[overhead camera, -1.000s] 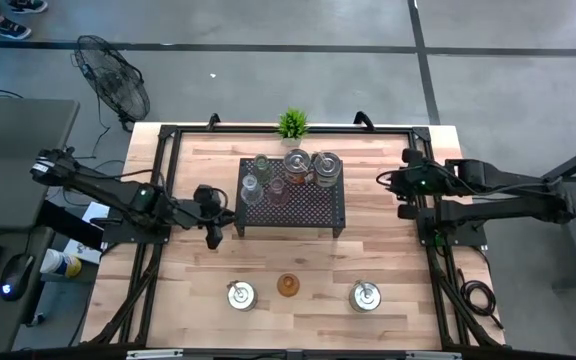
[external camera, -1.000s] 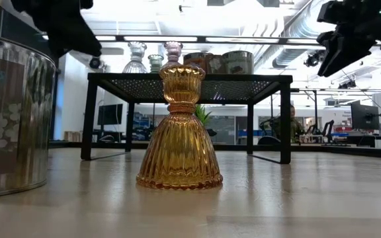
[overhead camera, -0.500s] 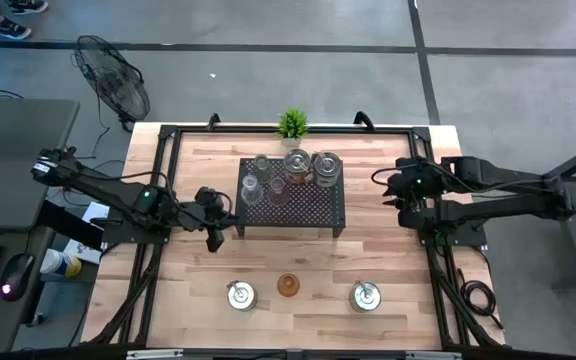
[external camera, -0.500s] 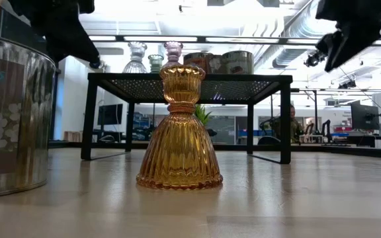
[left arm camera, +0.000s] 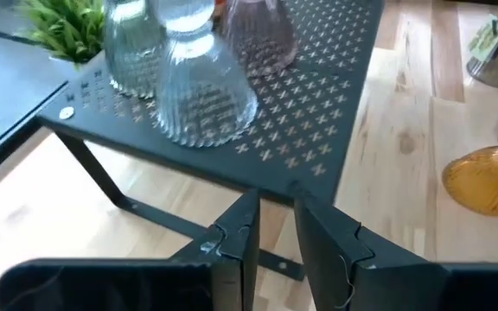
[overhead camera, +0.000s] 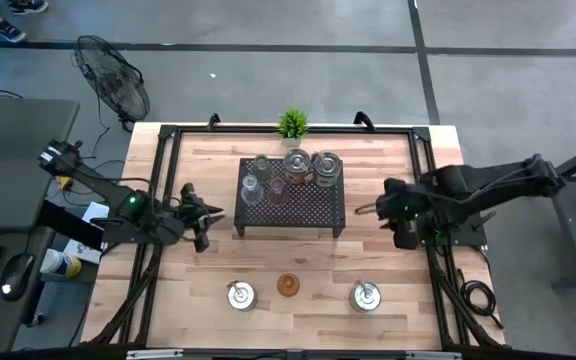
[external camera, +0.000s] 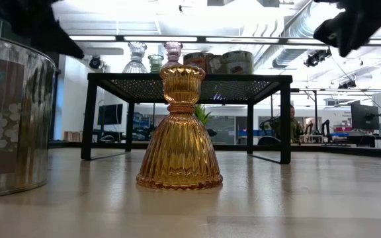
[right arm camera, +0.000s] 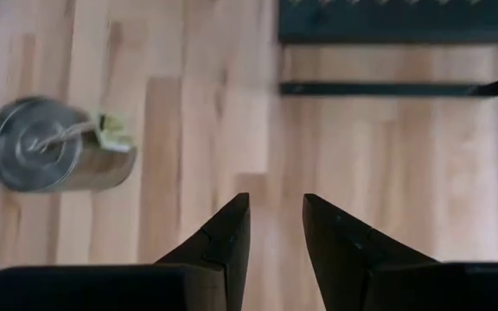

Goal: Pick & Place candle stick holders
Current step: Put the green scented candle on the shelf

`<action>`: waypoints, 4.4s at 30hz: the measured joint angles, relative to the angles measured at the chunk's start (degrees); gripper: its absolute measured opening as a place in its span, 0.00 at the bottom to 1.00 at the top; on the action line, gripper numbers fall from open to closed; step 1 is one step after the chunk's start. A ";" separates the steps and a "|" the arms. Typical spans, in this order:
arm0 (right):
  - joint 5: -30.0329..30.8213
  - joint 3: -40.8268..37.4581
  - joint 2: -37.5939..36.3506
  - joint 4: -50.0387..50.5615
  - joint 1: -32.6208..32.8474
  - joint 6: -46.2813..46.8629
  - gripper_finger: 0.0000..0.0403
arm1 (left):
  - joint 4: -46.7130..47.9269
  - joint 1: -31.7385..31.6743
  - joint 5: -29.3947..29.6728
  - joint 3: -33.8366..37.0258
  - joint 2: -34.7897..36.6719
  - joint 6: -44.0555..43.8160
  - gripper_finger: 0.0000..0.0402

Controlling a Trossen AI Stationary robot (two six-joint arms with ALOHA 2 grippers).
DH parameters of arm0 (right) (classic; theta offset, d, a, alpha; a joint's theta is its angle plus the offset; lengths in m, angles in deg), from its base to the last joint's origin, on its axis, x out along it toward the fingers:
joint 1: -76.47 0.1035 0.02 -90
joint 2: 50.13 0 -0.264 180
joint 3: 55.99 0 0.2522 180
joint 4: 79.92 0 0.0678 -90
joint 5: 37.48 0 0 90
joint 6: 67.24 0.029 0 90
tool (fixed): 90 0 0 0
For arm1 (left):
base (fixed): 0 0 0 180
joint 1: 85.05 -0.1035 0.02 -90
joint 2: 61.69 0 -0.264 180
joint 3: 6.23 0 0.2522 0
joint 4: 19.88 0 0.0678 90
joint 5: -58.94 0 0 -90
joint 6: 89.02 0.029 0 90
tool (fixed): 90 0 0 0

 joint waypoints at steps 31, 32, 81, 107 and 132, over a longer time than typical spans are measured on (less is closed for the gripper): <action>-5.31 -0.11 17.41 -6.52 18.07 16.22 0.43 | -32.37 -0.03 -10.96 31.76 33.08 20.22 0.18; -5.88 -0.11 17.46 -7.25 18.06 17.79 0.43 | -32.88 -0.03 -11.15 32.16 33.36 19.97 0.18; -4.31 9.64 32.54 -8.09 25.61 22.87 0.38 | -33.23 -0.03 -25.03 32.80 33.84 25.90 0.18; -1.41 5.62 32.39 -11.82 24.59 20.64 0.38 | -32.95 -0.03 -25.16 32.80 33.86 27.62 0.18; 0.02 5.60 33.22 -12.76 24.61 18.82 0.03 | -34.26 -0.03 -25.16 32.75 33.86 27.19 0.18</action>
